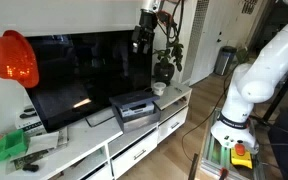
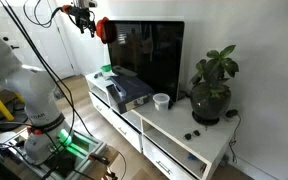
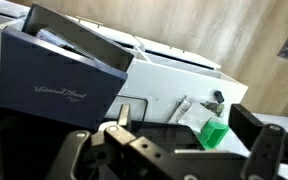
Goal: Remove the lid from the plastic bowl, put it on the table, put the sunglasses inside the bowl and then cover the bowl with the plastic lid
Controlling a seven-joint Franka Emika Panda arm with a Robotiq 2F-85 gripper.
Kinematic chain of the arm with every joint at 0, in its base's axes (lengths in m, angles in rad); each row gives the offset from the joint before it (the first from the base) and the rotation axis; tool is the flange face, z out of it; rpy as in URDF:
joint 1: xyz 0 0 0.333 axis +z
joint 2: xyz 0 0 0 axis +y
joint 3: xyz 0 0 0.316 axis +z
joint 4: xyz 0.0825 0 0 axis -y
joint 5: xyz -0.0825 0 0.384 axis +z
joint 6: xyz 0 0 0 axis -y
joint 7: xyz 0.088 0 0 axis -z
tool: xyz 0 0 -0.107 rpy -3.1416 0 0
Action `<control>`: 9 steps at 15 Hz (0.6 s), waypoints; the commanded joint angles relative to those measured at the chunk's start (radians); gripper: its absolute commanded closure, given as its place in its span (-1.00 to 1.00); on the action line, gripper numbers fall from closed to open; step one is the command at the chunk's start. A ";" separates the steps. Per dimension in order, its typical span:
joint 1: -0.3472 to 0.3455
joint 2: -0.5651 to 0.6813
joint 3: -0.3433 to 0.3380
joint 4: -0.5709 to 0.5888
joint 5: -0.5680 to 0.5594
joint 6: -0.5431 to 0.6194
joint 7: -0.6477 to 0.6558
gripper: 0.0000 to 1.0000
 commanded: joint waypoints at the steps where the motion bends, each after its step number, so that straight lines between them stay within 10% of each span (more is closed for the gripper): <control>1: -0.009 0.000 0.007 0.002 0.003 -0.003 -0.002 -1.00; 9: -0.153 0.051 -0.035 -0.066 -0.230 0.069 0.045 -1.00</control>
